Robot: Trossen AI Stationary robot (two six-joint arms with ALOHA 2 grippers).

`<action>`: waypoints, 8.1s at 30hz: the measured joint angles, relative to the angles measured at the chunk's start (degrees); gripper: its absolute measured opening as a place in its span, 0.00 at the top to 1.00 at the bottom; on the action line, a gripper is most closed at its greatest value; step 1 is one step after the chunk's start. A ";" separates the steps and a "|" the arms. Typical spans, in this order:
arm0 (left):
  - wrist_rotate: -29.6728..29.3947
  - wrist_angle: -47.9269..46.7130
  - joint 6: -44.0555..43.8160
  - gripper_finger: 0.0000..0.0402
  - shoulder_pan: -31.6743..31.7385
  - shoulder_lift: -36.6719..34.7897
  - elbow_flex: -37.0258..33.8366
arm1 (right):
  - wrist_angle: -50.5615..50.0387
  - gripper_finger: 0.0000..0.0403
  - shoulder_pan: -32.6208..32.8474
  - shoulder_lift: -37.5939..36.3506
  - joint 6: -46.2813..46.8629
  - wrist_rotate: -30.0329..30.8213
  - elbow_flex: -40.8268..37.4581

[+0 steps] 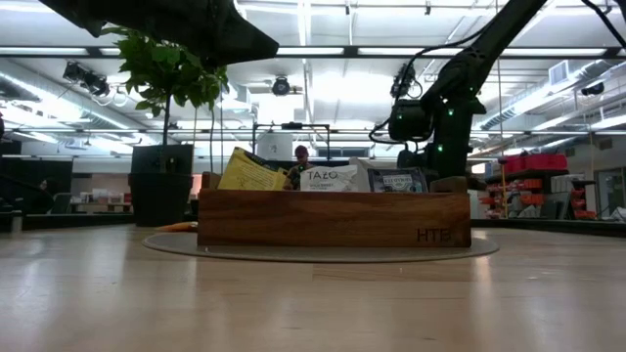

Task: Pick & Place Tea
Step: Put the orange tea bag into the middle section of the wooden organizer

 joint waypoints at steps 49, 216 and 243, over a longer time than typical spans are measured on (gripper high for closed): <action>6.06 6.19 -17.97 0.76 8.50 0.00 0.07 | -0.44 1.00 37.93 3.92 -45.25 40.16 34.56; 34.19 -22.59 -7.74 0.37 31.68 3.02 0.09 | -11.84 0.65 34.14 -4.74 -22.68 1.92 28.50; 38.23 -14.25 -1.81 0.31 34.82 23.32 0.02 | -5.08 0.65 34.48 -4.75 -24.42 -1.05 23.82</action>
